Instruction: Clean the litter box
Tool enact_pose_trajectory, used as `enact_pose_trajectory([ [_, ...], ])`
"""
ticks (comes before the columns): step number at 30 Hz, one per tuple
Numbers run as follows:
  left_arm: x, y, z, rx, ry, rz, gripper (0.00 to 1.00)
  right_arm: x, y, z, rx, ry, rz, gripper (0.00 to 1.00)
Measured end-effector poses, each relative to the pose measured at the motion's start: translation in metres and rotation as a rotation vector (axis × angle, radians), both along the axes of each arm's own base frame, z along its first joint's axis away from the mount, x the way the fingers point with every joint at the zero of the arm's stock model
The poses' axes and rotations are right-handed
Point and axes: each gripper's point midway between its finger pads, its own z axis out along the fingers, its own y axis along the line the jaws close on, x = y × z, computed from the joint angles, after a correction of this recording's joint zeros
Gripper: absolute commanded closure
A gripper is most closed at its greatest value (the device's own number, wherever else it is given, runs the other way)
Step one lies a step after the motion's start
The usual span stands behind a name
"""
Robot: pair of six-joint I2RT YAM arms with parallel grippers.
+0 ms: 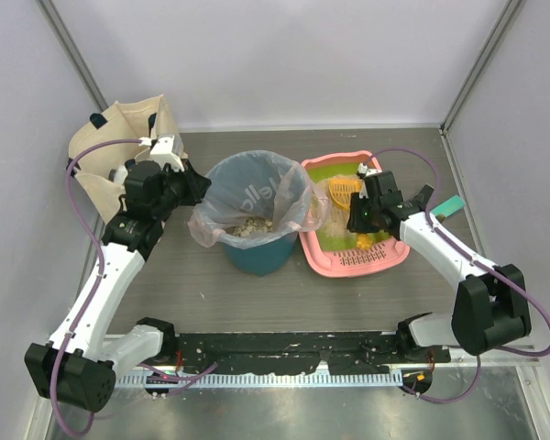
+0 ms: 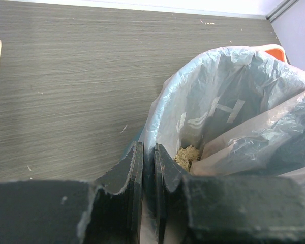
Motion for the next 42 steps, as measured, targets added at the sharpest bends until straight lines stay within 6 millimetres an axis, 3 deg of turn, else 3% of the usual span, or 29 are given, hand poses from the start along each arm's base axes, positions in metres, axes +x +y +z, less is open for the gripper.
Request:
enact_pose_trajectory([
  [4, 0.0, 0.0, 0.0, 0.001, 0.0, 0.001, 1.0, 0.011, 0.003, -0.006, 0.003, -0.012, -0.008, 0.99],
  [12, 0.001, 0.001, -0.001, 0.003, 0.001, 0.008, 1.0, 0.03, -0.001, -0.045, -0.058, 0.029, -0.038, 0.99],
  [19, 0.001, 0.001, -0.001, 0.003, 0.001, 0.008, 1.0, 0.046, 0.002, -0.043, -0.053, -0.022, -0.037, 0.99],
  [25, 0.001, 0.002, -0.001, 0.005, 0.001, 0.012, 1.0, 0.051, 0.001, -0.061, -0.091, 0.007, -0.011, 0.99],
  [35, 0.001, 0.002, -0.001, 0.006, 0.0, 0.013, 1.0, 0.053, -0.004, -0.065, -0.167, -0.013, 0.008, 0.79],
  [36, 0.001, 0.002, -0.001, 0.006, 0.0, 0.013, 1.0, 0.053, -0.003, -0.065, -0.175, -0.018, 0.011, 0.69],
  [37, 0.001, 0.002, -0.001, 0.007, 0.0, 0.012, 1.0, 0.053, -0.003, -0.065, -0.18, -0.021, 0.014, 0.66],
  [42, 0.001, 0.002, -0.001, 0.007, -0.002, 0.012, 1.0, 0.053, 0.001, -0.067, -0.206, -0.03, 0.028, 0.56],
])
